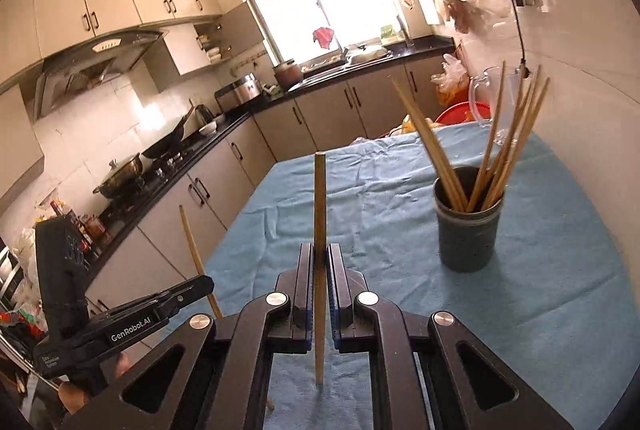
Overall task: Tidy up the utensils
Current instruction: 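Lift both held chopsticks upright and carry them over the black holder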
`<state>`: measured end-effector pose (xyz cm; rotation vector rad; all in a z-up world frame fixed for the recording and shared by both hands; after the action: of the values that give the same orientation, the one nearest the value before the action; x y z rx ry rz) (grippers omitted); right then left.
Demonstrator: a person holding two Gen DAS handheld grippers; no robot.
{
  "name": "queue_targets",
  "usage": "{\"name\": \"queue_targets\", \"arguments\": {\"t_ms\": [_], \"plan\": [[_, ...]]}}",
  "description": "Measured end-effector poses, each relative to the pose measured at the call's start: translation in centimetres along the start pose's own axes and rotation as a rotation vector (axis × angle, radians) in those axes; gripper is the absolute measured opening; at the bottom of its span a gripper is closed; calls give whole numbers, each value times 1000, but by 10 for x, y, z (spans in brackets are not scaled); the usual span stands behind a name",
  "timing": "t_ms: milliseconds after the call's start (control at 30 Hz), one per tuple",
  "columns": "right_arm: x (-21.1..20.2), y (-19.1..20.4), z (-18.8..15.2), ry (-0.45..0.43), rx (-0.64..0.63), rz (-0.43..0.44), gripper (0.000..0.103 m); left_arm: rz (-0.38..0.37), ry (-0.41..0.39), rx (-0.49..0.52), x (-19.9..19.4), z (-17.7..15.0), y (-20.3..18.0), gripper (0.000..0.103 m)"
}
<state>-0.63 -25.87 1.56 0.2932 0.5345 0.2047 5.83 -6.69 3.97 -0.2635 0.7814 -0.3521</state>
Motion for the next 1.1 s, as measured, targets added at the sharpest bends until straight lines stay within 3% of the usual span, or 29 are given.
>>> {"name": "queue_targets", "arguments": {"t_ms": [600,1100], "plan": [[-45,-43,12,-110,84,-38,7,-9,-36,17,-14,7,-11,7],[-90,-93,34,-225,170,-101,7,-64,-50,65,-14,35,-50,7]]}}
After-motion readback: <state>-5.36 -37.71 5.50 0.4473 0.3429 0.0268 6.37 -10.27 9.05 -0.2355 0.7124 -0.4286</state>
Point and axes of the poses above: each gripper's, at about its wrist camera, not at the fingertips, and x roughly the way its jaws point, y to its left, z to its top, the point moved 1 cm from there along x, roughly the way its jaws point, and after that the axes turned 4 degrees about -x, right-handed, at the moved point
